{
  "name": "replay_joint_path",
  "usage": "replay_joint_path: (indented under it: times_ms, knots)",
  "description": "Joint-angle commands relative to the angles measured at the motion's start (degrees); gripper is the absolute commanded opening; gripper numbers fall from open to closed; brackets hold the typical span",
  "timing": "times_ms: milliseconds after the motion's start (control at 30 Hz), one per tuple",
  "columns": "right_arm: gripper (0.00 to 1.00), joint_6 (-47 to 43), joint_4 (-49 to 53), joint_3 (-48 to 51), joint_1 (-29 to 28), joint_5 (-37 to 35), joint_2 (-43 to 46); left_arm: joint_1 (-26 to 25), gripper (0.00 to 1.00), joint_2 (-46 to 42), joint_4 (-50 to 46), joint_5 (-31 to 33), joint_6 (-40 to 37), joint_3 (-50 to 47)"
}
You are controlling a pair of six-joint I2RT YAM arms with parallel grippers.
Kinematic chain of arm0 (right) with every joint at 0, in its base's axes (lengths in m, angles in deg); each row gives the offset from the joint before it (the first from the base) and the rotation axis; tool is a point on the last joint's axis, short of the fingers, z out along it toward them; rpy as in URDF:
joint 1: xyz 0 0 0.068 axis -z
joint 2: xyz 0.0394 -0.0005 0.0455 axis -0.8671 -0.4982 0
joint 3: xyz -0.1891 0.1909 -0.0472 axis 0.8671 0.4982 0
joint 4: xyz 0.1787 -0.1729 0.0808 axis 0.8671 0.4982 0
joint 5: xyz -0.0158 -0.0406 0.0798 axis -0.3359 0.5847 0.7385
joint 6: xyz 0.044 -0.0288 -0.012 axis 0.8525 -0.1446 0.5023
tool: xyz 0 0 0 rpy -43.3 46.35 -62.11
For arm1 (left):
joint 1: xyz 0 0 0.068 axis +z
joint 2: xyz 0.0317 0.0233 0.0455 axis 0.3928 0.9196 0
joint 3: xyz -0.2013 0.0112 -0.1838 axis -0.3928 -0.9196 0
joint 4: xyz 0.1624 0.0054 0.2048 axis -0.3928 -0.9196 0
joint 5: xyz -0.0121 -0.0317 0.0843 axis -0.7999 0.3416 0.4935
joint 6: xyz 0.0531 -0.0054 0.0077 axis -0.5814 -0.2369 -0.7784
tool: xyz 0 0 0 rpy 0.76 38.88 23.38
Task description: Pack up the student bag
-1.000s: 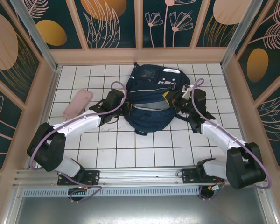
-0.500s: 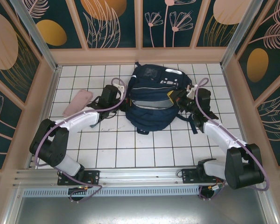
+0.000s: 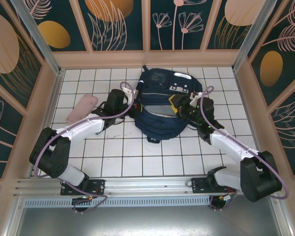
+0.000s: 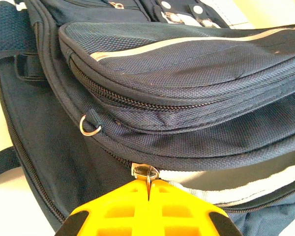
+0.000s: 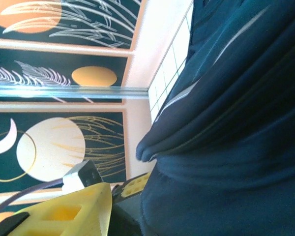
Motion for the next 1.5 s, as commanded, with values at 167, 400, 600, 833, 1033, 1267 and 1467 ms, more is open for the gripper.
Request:
replay_joint_path:
  times_ms: [167, 400, 600, 833, 1033, 1267, 1467]
  knots:
    - [0.22, 8.40, -3.87, 2.60, -4.86, -11.66, 1.45, -2.16, 0.00, -0.92, 4.02, -1.69, -0.96, 2.00]
    - [0.01, 6.03, 5.91, 3.32, -3.36, -13.74, 5.99, -2.24, 0.00, -1.46, -0.48, 7.48, -1.36, 1.95]
    - [0.00, 1.53, 15.84, 1.92, -0.55, -12.26, 8.65, 0.10, 0.00, 0.52, -3.57, 14.47, 0.40, 1.95]
    - [0.00, -2.83, 20.48, -0.06, 2.89, -8.64, 8.78, 1.18, 0.00, 7.48, -2.86, 12.88, 0.19, 7.99]
    - [0.00, -11.02, 23.15, -5.56, 8.25, -1.94, 3.24, 3.01, 0.00, 11.17, -1.85, 19.16, 4.90, 11.20]
    - [0.00, -13.18, 21.73, -8.79, 8.10, 1.32, -1.31, 3.64, 0.05, 6.86, -1.94, 16.96, 5.41, 6.98]
    - [0.00, -12.98, 20.75, -8.18, 7.98, 2.08, -2.22, 4.32, 0.57, 2.15, -6.18, 17.96, 8.20, 2.93]
